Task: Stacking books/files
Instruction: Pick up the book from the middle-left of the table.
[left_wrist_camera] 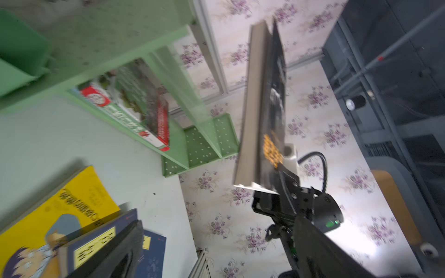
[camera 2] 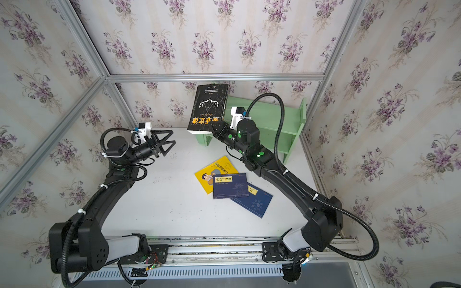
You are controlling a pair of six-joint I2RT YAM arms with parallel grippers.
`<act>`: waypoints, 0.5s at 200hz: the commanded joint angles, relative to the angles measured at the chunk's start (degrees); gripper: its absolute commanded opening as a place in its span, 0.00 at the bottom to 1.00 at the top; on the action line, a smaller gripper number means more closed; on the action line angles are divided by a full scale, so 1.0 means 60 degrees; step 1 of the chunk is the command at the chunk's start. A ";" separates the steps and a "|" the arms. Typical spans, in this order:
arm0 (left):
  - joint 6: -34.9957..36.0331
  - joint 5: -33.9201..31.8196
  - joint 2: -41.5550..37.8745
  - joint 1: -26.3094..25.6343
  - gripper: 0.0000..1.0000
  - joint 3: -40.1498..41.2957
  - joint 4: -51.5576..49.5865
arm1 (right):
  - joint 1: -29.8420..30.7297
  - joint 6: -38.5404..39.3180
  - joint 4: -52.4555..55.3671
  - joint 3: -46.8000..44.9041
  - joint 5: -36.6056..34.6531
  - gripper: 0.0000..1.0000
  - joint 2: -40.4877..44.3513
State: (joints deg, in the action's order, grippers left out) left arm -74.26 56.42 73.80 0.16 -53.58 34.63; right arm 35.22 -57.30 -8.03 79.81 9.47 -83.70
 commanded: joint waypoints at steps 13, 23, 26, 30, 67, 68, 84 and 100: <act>-0.0995 -0.0735 0.0680 -0.1381 0.99 -0.0957 0.1494 | -0.0203 -0.0318 -0.1516 0.0043 -0.0354 0.00 0.0063; -0.1047 -0.0971 0.0971 -0.1738 0.99 -0.1305 0.1494 | -0.0260 -0.0436 -0.1628 -0.0019 -0.0349 0.00 0.0070; -0.1075 -0.1046 0.1059 -0.1829 0.99 -0.1415 0.1464 | -0.0267 -0.0436 -0.1698 -0.0040 -0.0349 0.00 0.0077; -0.1105 -0.1119 0.1190 -0.1932 0.99 -0.1548 0.1400 | -0.0291 -0.0451 -0.1770 -0.0056 -0.0338 0.00 0.0091; -0.1055 -0.1700 0.2348 -0.2623 0.98 -0.2804 0.0585 | -0.0616 -0.0565 -0.1920 -0.0051 -0.0216 0.00 0.0239; -0.1019 -0.1729 0.2370 -0.2643 0.99 -0.2840 0.0527 | -0.0629 -0.0569 -0.1924 -0.0055 -0.0209 0.00 0.0246; -0.0556 -0.2111 0.2721 -0.2984 0.98 -0.3387 -0.0195 | -0.0670 -0.0645 -0.2133 -0.0123 -0.0071 0.00 0.0295; -0.0502 -0.2448 0.3056 -0.3276 0.98 -0.3758 -0.0397 | -0.1045 -0.0740 -0.2236 -0.0136 0.0094 0.00 0.0339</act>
State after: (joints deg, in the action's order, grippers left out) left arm -78.50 45.45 90.15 -17.63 -73.38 34.79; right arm 31.27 -60.69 -12.84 78.94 7.97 -82.67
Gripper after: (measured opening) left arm 0.981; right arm 0.175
